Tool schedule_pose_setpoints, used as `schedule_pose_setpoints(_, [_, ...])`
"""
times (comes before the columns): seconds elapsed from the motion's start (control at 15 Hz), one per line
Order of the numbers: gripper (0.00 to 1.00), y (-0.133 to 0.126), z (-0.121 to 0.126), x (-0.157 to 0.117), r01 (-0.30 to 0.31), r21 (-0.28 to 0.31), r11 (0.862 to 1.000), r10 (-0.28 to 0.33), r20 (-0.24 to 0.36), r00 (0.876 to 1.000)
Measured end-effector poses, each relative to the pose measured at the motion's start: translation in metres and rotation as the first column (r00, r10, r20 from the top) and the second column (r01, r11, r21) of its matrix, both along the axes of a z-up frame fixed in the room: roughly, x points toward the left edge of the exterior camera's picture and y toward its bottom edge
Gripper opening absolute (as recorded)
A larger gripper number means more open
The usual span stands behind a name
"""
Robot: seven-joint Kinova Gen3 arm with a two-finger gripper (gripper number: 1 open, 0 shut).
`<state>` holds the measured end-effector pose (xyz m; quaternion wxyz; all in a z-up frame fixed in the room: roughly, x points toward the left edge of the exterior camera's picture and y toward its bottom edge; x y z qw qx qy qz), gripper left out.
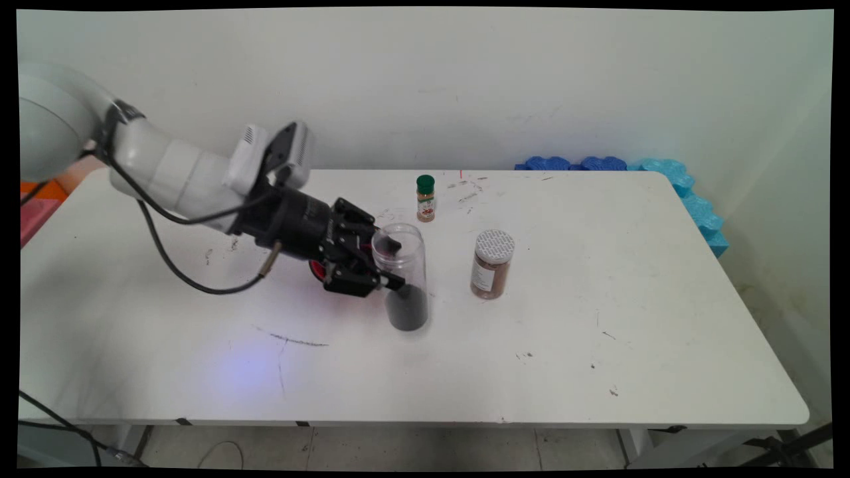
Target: Pour the black seasoning powder in the red bowl
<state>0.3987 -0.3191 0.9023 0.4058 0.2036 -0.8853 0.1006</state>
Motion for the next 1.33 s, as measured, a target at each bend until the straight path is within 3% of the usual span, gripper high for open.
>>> schedule_pose_setpoints(0.73, [0.0,0.009,0.061,0.04,0.06,-0.049,0.997,-0.062,-0.039,0.997])
schedule_pose_setpoints(1.33, [0.0,0.008,0.086,0.06,0.103,-0.066,0.992,-0.106,-0.045,0.993])
